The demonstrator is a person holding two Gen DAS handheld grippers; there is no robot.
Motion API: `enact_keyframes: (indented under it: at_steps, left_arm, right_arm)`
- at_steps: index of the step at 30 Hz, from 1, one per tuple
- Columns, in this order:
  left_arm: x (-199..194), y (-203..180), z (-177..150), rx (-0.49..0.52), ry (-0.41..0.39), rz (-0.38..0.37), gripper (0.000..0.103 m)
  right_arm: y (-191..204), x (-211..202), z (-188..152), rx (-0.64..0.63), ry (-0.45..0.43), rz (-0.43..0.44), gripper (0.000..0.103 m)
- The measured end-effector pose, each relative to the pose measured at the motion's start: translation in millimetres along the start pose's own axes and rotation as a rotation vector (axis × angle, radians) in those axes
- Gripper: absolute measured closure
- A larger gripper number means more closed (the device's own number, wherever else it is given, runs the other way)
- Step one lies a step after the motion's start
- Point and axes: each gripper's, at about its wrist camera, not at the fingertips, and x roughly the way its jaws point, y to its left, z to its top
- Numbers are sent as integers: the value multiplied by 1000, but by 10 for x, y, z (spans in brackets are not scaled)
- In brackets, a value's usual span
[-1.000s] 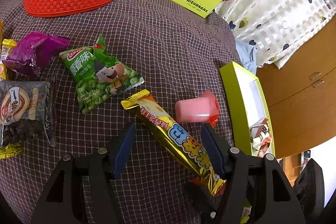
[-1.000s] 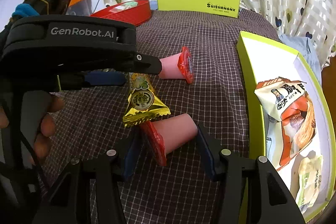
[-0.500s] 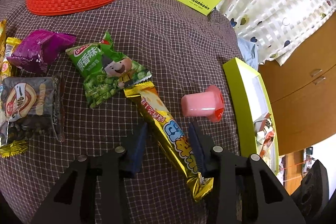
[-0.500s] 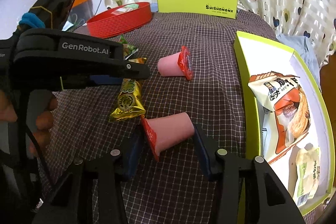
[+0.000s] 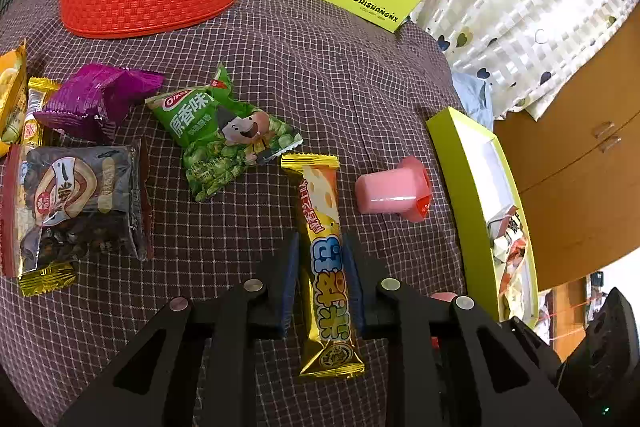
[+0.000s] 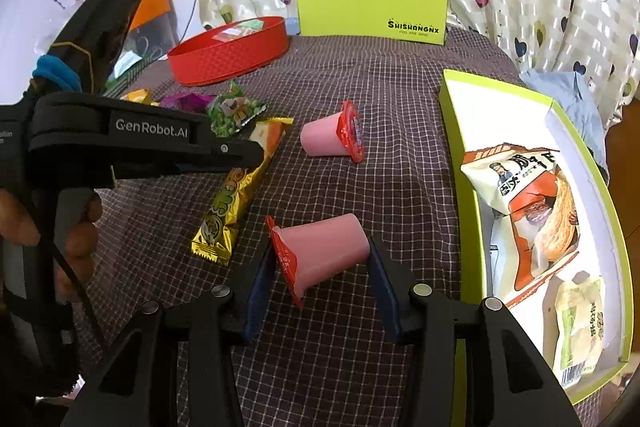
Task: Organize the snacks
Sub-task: 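Carry the jelly cup and candy bar into the lime-green tray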
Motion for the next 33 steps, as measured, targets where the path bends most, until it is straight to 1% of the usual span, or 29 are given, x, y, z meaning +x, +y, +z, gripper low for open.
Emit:
enact_keyframes:
  at_steps: [5,13,16,17,19,21,23,25,26,27,30,33]
  left_arm:
    - [-16,-36,-17,8,-1,-5,80]
    - [-76,-164,-35,60,-17,0,80]
    - [-7,-182,-54,72,-4,44,80]
    - [29,-178,-64,74,11,51,80]
    - [36,-182,-80,76,9,41,80]
    - [41,-212,-82,93,10,56,80]
    - [51,-247,-80,108,12,76,77]
    - [95,-290,-81,137,20,137,70]
    - [144,-305,-91,151,37,166,70]
    - [148,-339,-102,170,25,176,70]
    - [167,-357,-111,188,24,199,69]
    - [176,-369,-124,203,16,199,70]
  right_arm:
    - [-53,-56,10,17,-15,-7,58]
    - [-103,-146,4,38,-37,-13,58]
    - [-106,-152,-4,43,-38,-11,58]
    - [-109,-152,-5,44,-38,-10,58]
    - [-119,-151,-3,48,-38,-9,58]
    - [-128,-164,-8,52,-40,-9,58]
    - [-136,-172,-8,58,-42,-9,58]
    - [-147,-180,-4,61,-45,-10,58]
    - [-150,-190,-8,62,-47,-10,58]
    - [-154,-197,-11,63,-48,-11,58]
    - [-169,-216,-18,66,-50,-13,58]
    - [-185,-227,-27,71,-52,-15,58]
